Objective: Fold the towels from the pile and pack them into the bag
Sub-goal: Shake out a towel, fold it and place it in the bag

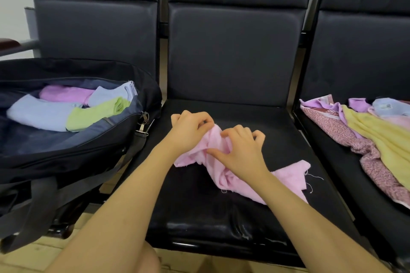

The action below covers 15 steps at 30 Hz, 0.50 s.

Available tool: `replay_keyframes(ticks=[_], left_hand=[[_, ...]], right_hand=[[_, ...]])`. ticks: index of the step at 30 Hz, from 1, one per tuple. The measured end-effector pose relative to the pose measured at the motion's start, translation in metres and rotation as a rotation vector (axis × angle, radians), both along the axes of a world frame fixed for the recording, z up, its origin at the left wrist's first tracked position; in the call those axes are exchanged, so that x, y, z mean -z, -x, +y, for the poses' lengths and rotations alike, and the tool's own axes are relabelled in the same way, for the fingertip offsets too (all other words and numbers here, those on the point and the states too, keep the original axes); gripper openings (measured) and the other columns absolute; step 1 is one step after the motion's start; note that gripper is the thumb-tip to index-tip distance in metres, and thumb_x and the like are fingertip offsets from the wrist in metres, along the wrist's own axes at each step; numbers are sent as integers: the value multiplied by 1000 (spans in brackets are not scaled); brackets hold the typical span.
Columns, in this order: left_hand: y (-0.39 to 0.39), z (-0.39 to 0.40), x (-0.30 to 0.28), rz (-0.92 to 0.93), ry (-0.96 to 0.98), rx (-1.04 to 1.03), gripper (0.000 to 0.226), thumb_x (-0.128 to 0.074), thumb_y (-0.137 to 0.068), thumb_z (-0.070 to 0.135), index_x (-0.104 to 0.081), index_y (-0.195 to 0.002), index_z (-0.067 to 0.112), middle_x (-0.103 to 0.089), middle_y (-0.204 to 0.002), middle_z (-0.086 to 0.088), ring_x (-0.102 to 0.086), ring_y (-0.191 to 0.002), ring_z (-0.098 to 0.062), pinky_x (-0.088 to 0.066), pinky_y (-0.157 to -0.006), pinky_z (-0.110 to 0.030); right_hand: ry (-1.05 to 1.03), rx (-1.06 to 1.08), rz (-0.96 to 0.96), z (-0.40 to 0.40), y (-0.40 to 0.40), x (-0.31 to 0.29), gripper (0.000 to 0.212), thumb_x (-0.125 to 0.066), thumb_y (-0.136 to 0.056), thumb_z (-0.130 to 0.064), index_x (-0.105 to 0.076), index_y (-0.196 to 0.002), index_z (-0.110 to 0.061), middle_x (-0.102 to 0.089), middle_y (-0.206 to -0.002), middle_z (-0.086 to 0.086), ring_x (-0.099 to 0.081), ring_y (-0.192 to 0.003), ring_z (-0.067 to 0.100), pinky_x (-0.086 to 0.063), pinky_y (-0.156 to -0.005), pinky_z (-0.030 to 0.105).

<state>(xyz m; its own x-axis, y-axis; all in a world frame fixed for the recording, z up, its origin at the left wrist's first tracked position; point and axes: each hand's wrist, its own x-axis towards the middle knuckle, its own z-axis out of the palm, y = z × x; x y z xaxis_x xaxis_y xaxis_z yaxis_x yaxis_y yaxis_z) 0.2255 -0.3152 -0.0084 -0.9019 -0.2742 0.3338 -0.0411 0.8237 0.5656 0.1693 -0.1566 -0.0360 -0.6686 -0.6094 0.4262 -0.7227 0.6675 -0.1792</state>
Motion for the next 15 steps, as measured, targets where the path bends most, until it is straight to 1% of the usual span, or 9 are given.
replay_keyframes(ticks=[1, 4, 6, 7, 9, 11, 12, 13, 15], left_hand=[[0, -3, 1, 8, 23, -3, 27, -44, -98, 23, -55, -79, 40, -49, -61, 12, -48, -88, -18, -17, -73, -27], [-2, -11, 2, 13, 103, -21, 22, -42, -99, 24, -58, -87, 33, -45, -63, 13, -43, -92, -18, -15, -72, -26], [-4, -15, 4, -17, 209, -27, 22, -42, -100, 25, -62, -90, 28, -43, -65, 12, -38, -93, -17, -14, -73, -26], [-4, -17, 6, -39, 232, -27, 22, -42, -99, 27, -63, -91, 28, -43, -66, 12, -37, -93, -16, -13, -73, -26], [-2, -20, 14, -89, 193, -12, 22, -43, -99, 29, -65, -92, 28, -43, -67, 11, -35, -94, -16, -15, -76, -26], [1, -17, 24, -128, 165, 1, 22, -45, -98, 28, -66, -94, 26, -43, -66, 11, -36, -93, -16, -20, -82, -28], [2, -14, 30, -146, 201, 6, 21, -45, -98, 27, -66, -97, 24, -43, -66, 12, -39, -92, -16, -22, -85, -29], [4, -11, 37, -161, 254, 7, 20, -45, -98, 27, -64, -102, 23, -44, -69, 12, -41, -92, -17, -22, -87, -29], [5, -7, 46, -138, 350, -7, 21, -43, -96, 26, -60, -108, 20, -47, -80, 11, -46, -93, -19, -23, -88, -31]], right_hand=[[16, -1, 8, -3, 1, 4, 31, -50, -87, -60, -57, -89, -30, -44, -87, -14, -43, -87, 11, -9, -76, 28], [223, -69, -9, -2, 8, 8, 13, -58, -93, -28, -65, -84, -22, -49, -84, -13, -50, -87, 13, -8, -78, 25], [308, -91, -91, 2, 14, 1, 13, -56, -94, -23, -64, -84, -23, -50, -85, -14, -47, -87, 7, -10, -79, 23], [301, -99, -156, 4, 17, -3, 16, -52, -95, -22, -63, -84, -25, -51, -86, -14, -45, -87, 6, -10, -79, 23], [180, -83, -237, 7, 21, -5, 22, -44, -97, -21, -60, -82, -24, -53, -88, -10, -45, -89, 9, -11, -76, 25], [-33, -10, -115, 9, 24, 2, 25, -39, -99, -24, -59, -83, -21, -52, -88, -7, -45, -88, 13, -9, -74, 28], [-125, 25, -43, 10, 25, 7, 26, -38, -99, -27, -59, -84, -20, -52, -89, -7, -45, -89, 15, -8, -73, 29], [-172, 51, -3, 10, 26, 11, 26, -38, -99, -29, -58, -84, -20, -52, -89, -6, -45, -89, 15, -7, -73, 29], [-137, 91, -15, 9, 28, 16, 24, -41, -99, -30, -53, -80, -21, -50, -87, -7, -45, -89, 15, -6, -73, 28]])
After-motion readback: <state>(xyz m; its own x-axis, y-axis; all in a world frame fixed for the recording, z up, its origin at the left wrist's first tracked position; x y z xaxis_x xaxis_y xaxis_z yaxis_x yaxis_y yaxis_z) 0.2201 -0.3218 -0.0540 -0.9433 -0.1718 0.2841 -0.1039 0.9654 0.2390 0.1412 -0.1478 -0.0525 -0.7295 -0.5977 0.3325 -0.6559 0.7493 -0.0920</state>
